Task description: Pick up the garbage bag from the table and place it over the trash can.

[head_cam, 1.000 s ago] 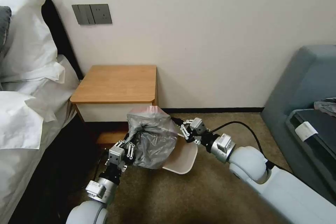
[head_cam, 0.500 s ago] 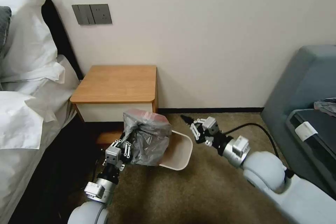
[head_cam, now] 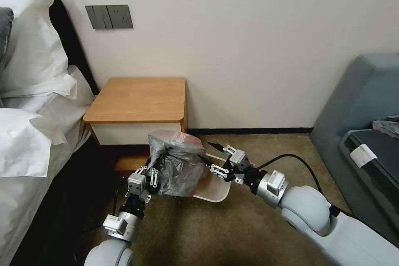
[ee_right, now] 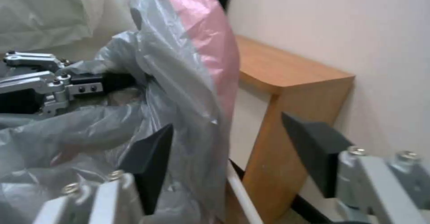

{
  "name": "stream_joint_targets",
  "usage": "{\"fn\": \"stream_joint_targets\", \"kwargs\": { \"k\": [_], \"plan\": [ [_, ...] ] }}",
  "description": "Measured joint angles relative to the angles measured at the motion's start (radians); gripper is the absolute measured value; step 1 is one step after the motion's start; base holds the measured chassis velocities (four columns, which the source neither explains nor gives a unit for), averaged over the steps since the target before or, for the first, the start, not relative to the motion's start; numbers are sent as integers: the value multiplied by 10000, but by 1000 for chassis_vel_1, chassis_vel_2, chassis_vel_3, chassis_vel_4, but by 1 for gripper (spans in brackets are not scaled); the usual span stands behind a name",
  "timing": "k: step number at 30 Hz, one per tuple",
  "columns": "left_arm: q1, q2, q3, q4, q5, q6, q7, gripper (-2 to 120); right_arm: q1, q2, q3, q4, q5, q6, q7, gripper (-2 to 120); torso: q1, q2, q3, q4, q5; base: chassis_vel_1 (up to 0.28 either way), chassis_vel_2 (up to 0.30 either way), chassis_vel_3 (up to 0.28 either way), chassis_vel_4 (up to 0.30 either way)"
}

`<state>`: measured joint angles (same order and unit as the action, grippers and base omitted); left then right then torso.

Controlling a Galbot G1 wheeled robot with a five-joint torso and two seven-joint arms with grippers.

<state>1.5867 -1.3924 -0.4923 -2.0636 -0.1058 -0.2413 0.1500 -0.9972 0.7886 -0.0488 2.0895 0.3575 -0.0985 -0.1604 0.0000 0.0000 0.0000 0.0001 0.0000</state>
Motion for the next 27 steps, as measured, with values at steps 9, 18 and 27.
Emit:
{"fn": "stream_joint_targets", "kwargs": {
  "k": [9,18,27],
  "plan": [
    [-11,-26,33,-7,1,47,36,7,267,286,-354,-204,-76,-49,33,47,0,0,0,0,0,0,0,0,0],
    [-49,-38,47,129,41,76,38,7,166,361,-215,-163,-162,10,55,12,0,0,0,-1,0,0,0,0,0],
    [-22,-57,49,144,120,75,28,7,56,604,-224,-192,-494,41,238,0,0,0,0,0,0,0,0,0,0]
  ]
}}
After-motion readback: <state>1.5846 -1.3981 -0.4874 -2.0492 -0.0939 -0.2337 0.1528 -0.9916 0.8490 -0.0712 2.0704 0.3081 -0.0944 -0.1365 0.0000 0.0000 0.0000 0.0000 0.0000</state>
